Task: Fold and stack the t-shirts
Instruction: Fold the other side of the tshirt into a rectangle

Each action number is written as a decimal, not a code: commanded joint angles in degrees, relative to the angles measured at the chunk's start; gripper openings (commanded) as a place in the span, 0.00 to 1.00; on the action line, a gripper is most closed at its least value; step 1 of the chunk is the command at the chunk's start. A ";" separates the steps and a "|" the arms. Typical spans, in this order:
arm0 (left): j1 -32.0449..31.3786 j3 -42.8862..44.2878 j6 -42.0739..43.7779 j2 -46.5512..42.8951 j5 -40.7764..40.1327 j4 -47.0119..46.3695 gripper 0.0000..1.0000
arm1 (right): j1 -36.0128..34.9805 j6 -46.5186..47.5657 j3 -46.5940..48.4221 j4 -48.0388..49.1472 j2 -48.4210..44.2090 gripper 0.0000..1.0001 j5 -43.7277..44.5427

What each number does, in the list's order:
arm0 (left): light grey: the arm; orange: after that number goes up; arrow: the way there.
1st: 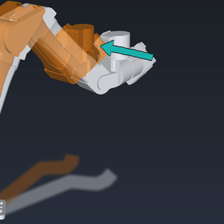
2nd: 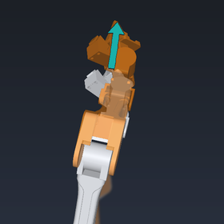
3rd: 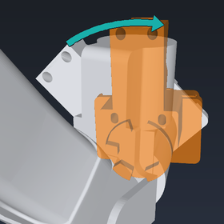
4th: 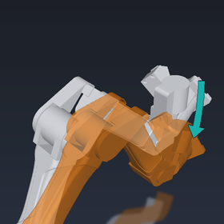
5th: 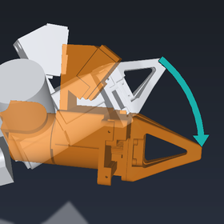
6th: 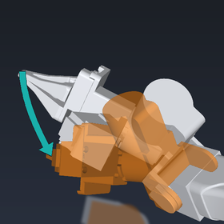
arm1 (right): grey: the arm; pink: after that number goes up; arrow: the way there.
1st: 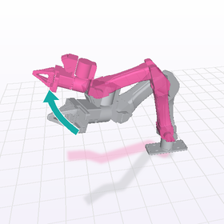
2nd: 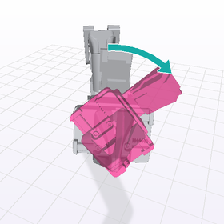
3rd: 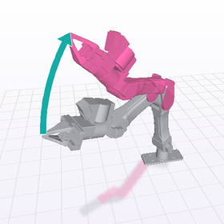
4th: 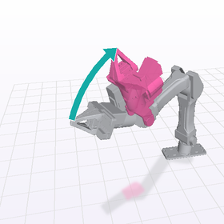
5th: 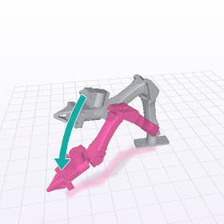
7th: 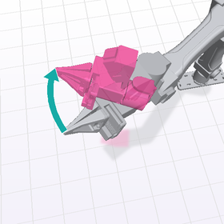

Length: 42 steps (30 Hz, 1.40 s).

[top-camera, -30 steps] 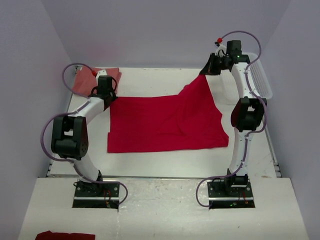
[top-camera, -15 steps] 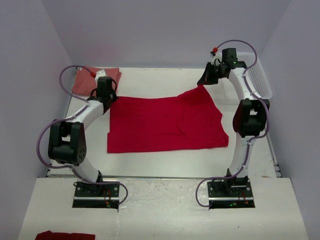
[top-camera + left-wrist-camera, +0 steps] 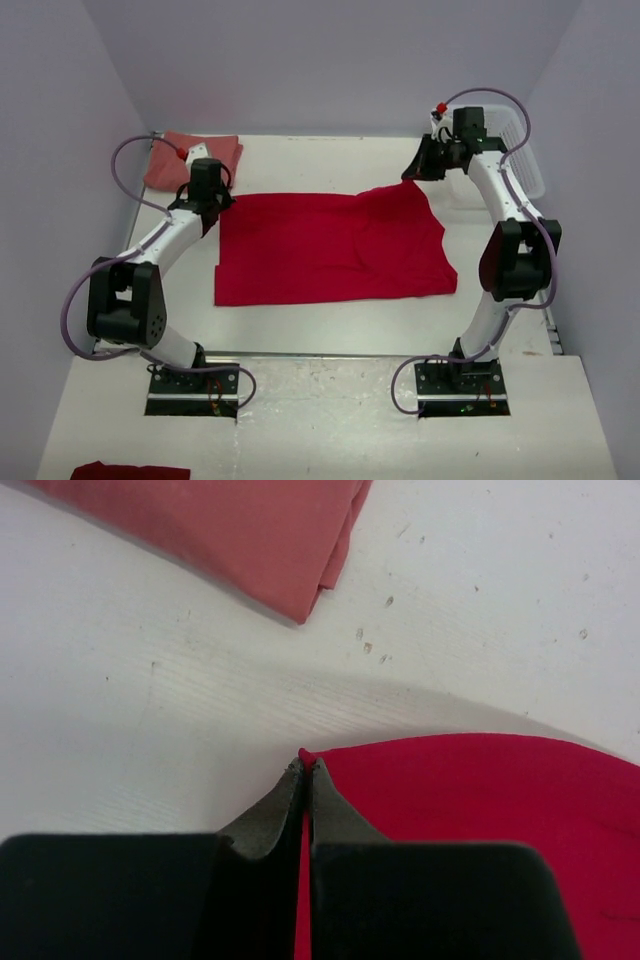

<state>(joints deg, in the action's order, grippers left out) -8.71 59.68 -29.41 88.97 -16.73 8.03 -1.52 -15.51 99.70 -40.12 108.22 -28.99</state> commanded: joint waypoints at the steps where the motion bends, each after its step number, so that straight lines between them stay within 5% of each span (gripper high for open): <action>1: -0.17 -1.84 -0.74 -3.71 -1.90 1.46 0.00 | -0.24 -1.89 -5.02 2.06 -4.76 0.00 2.79; 42: -0.17 -18.72 -1.97 -16.63 -3.75 5.59 0.00 | -0.59 -9.28 -40.46 10.94 -31.05 0.00 18.97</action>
<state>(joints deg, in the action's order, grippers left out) -8.71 41.95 -30.92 73.76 -18.76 13.10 -2.20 -23.73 60.60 -31.22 79.94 -13.08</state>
